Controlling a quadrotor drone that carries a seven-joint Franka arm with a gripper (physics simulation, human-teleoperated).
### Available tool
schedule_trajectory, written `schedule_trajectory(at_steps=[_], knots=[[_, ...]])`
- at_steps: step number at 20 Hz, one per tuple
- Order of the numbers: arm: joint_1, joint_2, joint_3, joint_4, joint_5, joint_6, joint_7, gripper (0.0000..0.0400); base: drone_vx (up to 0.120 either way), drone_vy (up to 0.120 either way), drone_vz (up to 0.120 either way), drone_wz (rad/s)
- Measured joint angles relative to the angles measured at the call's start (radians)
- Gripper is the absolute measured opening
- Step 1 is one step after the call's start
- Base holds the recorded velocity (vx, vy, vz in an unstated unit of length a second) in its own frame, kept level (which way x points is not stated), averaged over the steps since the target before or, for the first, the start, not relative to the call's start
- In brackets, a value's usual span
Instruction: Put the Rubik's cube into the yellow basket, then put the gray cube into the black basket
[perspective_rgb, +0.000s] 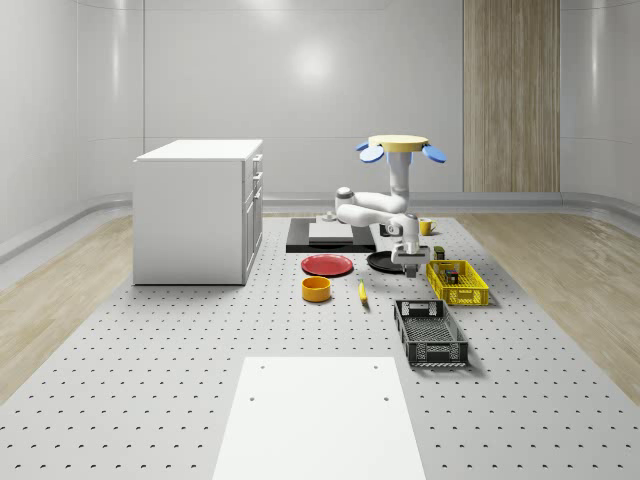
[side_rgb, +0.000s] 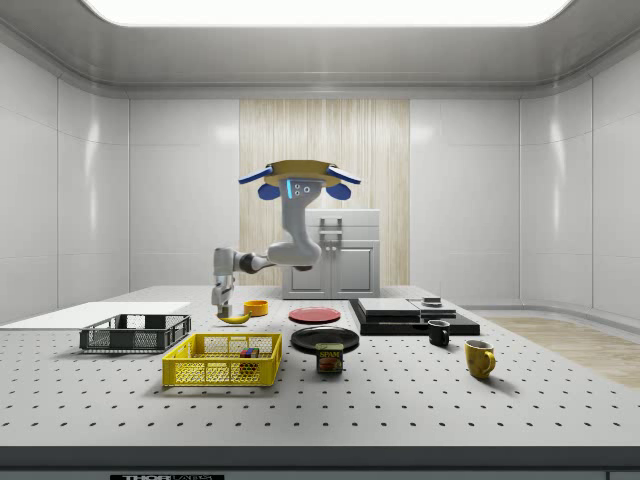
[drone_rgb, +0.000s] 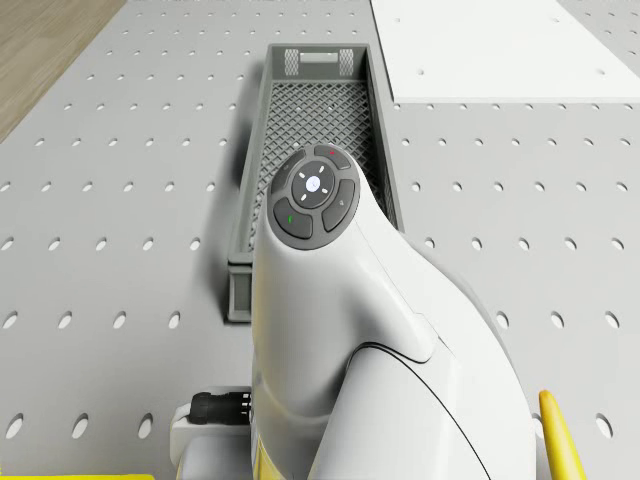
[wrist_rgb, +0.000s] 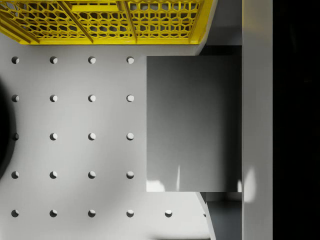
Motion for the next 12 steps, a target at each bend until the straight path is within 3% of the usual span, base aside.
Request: schedule_trajectory(at_steps=[12], knots=[[-0.001,-0.007,0.001,0.000,0.003,0.006,0.001,0.0250,0.120,0.000,0.000,0.000]])
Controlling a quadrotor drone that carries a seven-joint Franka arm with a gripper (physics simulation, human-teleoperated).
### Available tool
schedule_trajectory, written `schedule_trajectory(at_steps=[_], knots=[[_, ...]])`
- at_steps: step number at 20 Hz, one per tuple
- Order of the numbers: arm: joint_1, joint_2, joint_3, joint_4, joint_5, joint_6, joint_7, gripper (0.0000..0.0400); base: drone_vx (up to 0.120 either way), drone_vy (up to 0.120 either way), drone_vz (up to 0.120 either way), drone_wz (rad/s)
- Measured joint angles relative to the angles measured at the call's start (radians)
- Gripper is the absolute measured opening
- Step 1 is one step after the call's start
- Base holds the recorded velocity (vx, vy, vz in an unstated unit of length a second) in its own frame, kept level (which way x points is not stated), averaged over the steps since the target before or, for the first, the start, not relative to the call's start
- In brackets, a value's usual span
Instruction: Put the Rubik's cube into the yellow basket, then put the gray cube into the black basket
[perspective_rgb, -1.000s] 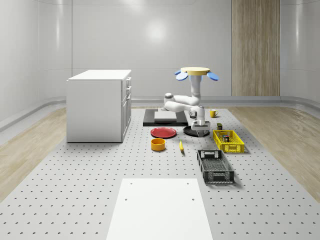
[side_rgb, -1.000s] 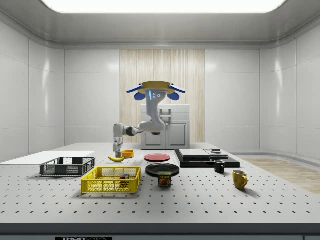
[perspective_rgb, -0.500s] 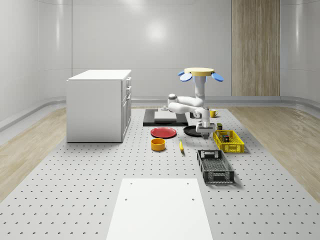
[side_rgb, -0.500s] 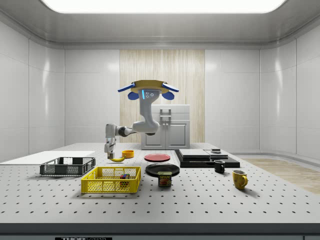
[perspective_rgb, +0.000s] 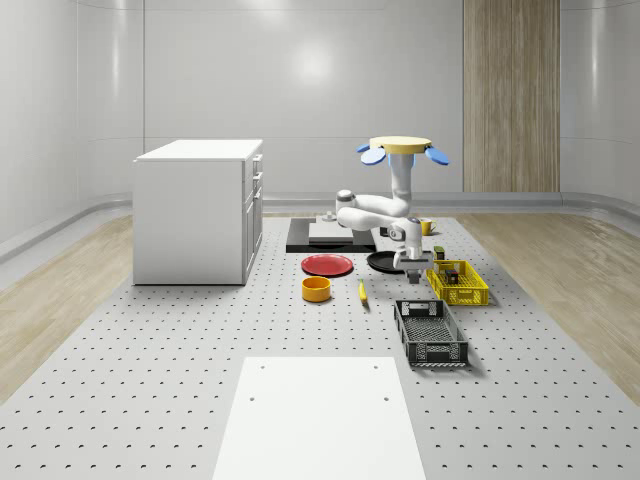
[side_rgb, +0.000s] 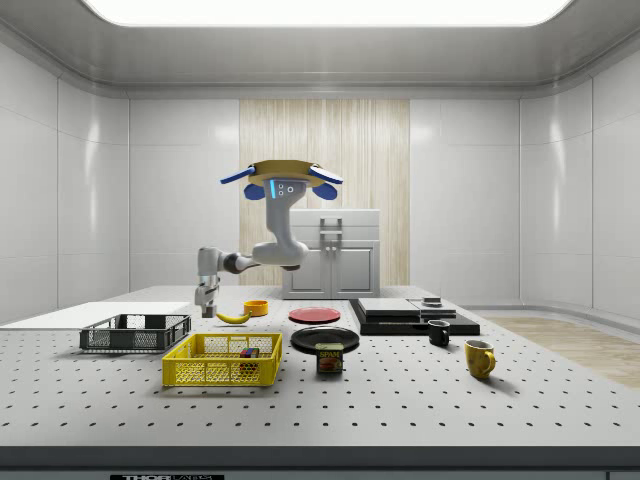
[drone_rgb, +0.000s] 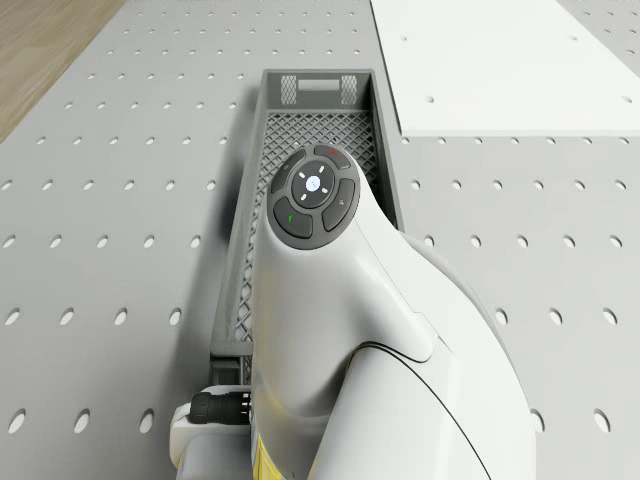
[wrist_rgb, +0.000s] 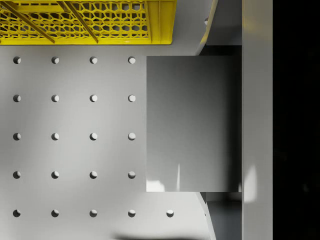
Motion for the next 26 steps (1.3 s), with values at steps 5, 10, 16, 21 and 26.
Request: schedule_trajectory(at_steps=[5,10,16,21,26], knots=[[0.000,-0.002,0.000,0.000,0.001,0.002,0.000,0.0250,0.120,0.000,0.000,0.000],[-0.001,-0.004,0.000,0.000,0.002,0.004,0.001,0.0250,0.120,0.000,0.000,0.000],[-0.001,-0.006,0.001,0.000,0.003,0.006,0.001,0.0250,0.120,0.000,0.000,0.000],[-0.001,-0.008,0.001,0.000,0.003,0.007,0.001,0.0250,0.120,0.000,0.000,0.000],[-0.002,-0.009,0.001,0.000,0.004,0.009,0.001,0.0250,0.120,0.000,0.000,0.000]])
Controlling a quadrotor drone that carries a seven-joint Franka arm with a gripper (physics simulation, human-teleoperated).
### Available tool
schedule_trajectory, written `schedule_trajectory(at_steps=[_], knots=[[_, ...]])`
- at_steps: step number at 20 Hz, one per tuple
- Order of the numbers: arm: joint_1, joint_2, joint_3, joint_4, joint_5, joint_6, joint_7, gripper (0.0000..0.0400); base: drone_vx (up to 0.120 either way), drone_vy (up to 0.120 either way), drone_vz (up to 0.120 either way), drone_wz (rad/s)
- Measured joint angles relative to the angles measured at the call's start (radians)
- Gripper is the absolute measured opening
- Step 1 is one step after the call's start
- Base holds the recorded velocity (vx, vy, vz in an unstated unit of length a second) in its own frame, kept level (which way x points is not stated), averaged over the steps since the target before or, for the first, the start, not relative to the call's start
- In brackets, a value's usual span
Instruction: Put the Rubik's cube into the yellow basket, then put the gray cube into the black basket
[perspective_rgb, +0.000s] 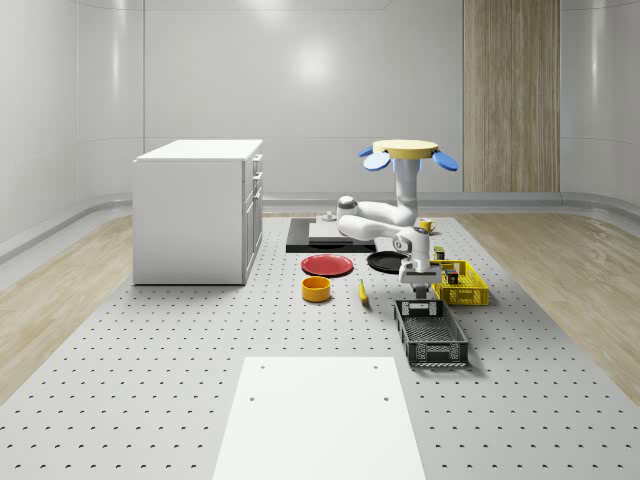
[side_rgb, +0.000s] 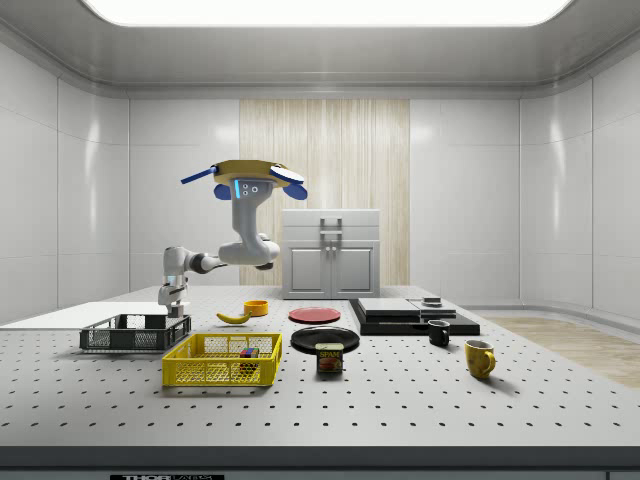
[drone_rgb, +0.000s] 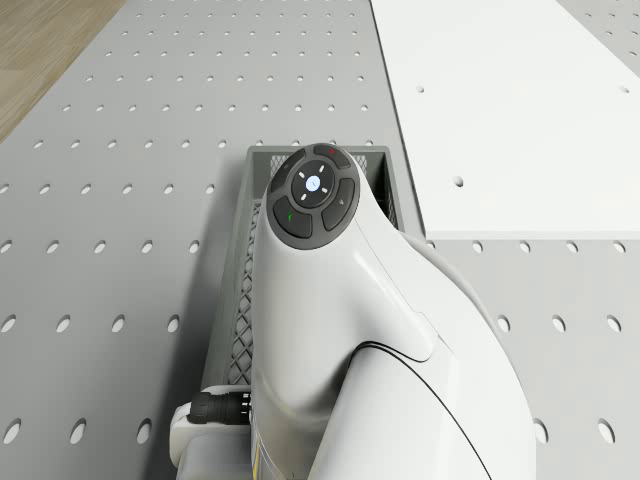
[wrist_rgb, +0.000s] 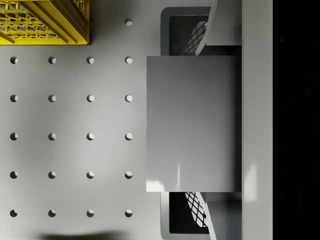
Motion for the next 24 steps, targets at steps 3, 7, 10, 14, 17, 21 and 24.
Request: schedule_trajectory(at_steps=[3,7,10,14,17,21,24], knots=[[0.000,-0.001,0.000,0.000,0.000,0.001,0.000,0.0250,0.120,0.000,0.000,0.000],[0.000,-0.002,0.000,0.000,0.001,0.001,0.000,0.0250,0.120,0.000,0.000,0.000],[0.000,-0.002,0.000,0.000,0.001,0.002,0.000,0.0250,0.120,0.000,0.000,0.000],[0.000,-0.003,0.000,0.000,0.001,0.003,0.000,0.0250,0.020,0.000,-0.090,0.000],[-0.001,-0.003,0.000,0.000,0.001,0.003,0.000,0.0250,0.000,0.000,-0.120,0.000],[-0.004,-0.004,-0.027,0.004,-0.024,0.013,0.001,0.0250,0.000,0.000,0.000,0.000],[-0.010,-0.004,-0.066,0.012,-0.060,0.027,0.002,0.0250,0.000,0.000,0.000,0.000]])
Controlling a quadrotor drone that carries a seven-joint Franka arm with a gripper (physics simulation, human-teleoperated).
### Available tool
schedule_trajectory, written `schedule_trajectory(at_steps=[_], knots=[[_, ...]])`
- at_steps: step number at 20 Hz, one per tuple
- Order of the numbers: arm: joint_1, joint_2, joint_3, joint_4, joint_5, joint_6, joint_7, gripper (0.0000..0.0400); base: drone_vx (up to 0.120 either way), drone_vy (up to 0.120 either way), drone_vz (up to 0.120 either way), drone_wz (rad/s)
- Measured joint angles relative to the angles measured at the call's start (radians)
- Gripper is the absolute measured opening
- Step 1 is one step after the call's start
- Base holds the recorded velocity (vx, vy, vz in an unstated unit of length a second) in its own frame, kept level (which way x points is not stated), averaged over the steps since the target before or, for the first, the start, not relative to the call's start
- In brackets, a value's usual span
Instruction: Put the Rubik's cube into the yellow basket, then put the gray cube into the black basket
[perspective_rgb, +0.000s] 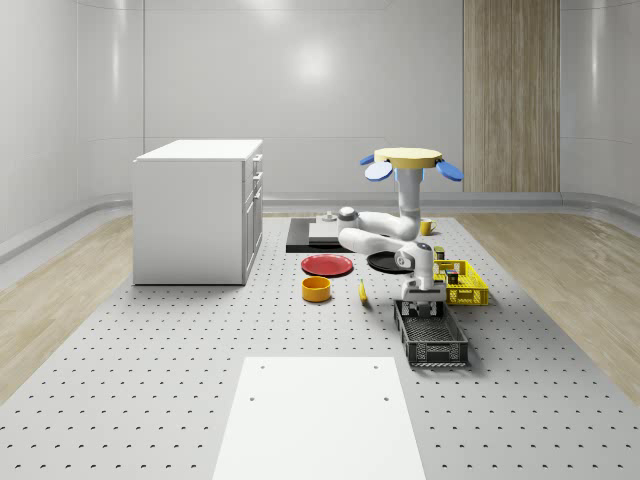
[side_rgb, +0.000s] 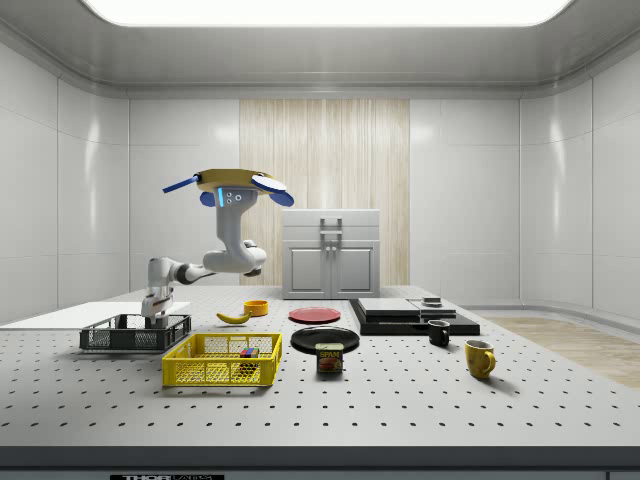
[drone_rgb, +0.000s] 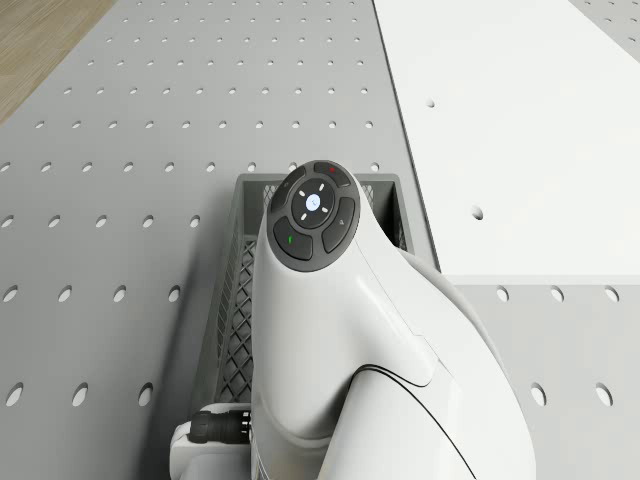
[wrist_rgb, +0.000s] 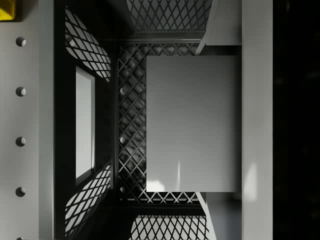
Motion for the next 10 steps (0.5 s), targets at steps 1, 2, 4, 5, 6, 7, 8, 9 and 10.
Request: schedule_trajectory(at_steps=[1,2,4,5,6,7,8,9,10], knots=[[-0.002,0.000,-0.013,0.003,-0.012,0.005,0.000,0.0250,0.000,0.000,0.000,0.000],[-0.005,0.001,-0.026,0.006,-0.024,0.009,0.001,0.0250,0.000,0.000,0.000,0.000],[-0.010,0.002,-0.054,0.013,-0.051,0.019,0.002,0.0250,0.000,0.000,0.000,0.000],[-0.012,0.003,-0.067,0.016,-0.063,0.023,0.002,0.0250,0.000,0.000,0.000,0.000],[-0.015,0.004,-0.078,0.019,-0.073,0.026,0.002,0.0250,0.000,0.000,0.000,0.000],[-0.016,0.005,-0.087,0.022,-0.082,0.029,0.002,0.0250,0.000,0.000,0.000,0.000],[-0.018,0.006,-0.094,0.024,-0.089,0.031,0.002,0.0250,0.000,0.000,0.000,0.000],[-0.019,0.007,-0.101,0.026,-0.095,0.033,0.003,0.0273,0.000,0.000,0.000,0.000],[-0.020,0.009,-0.106,0.028,-0.100,0.034,0.003,0.0301,0.000,0.000,0.000,0.000]])
